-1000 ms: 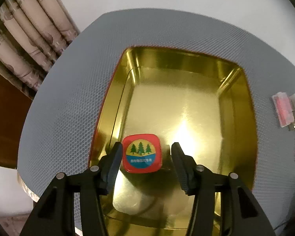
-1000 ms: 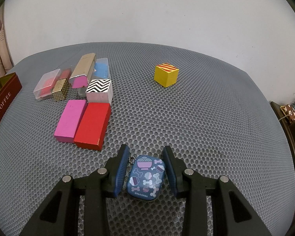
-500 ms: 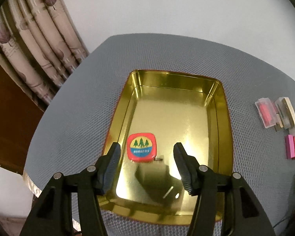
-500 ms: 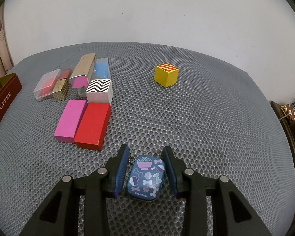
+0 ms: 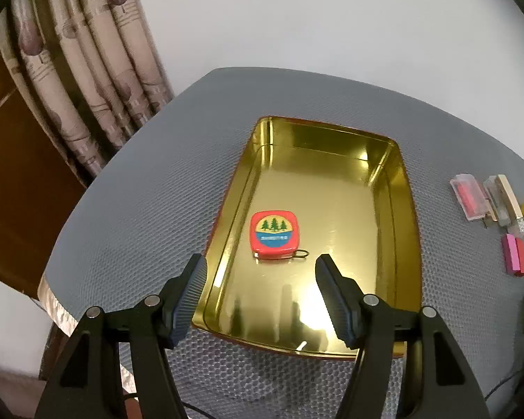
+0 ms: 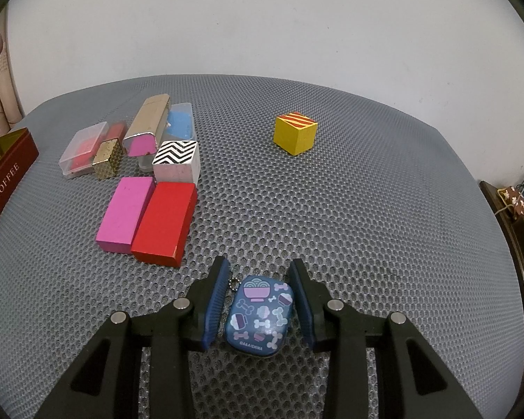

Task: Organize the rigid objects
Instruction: 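Carry the blue patterned case over the gold tin and release it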

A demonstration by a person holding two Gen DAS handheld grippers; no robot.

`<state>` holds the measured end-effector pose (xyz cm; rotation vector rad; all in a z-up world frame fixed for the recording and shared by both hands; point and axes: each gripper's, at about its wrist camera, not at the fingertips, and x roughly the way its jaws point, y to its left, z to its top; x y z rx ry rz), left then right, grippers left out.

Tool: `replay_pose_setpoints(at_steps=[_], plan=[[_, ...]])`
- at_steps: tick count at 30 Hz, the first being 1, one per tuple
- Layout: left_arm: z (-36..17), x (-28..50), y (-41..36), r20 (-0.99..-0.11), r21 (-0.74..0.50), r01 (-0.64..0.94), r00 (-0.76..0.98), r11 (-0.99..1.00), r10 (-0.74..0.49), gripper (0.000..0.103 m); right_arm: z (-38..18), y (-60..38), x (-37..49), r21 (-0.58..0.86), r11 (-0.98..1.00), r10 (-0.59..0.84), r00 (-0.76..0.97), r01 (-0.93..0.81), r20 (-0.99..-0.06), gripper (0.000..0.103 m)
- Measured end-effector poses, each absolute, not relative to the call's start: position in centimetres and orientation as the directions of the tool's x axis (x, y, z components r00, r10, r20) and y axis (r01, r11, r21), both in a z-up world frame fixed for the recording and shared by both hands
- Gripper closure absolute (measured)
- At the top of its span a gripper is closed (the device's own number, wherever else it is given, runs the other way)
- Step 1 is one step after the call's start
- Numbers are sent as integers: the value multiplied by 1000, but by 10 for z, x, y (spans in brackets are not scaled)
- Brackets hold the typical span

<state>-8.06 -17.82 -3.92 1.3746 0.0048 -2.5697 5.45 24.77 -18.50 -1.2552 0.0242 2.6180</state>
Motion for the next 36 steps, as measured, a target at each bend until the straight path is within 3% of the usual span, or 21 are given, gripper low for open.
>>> replay_pose_setpoints(at_steps=[3, 7, 23, 36], plan=[[-39, -78, -183, -815, 103, 201, -544, -974, -199, 41, -185, 247, 52, -81, -967, 212, -589, -241, -780, 68], [-39, -74, -190, -796, 118, 210, -564, -971, -218, 31, -183, 238, 49, -106, -960, 239, -562, -258, -792, 73], [-41, -77, -205, -804, 77, 245, -558, -966, -206, 29, -171, 224, 65, -8, -970, 156, -594, -244, -789, 73], [-43, -78, -211, -810, 64, 277, -547, -959, -212, 28, -144, 167, 60, 50, -995, 20, -662, -86, -749, 73]])
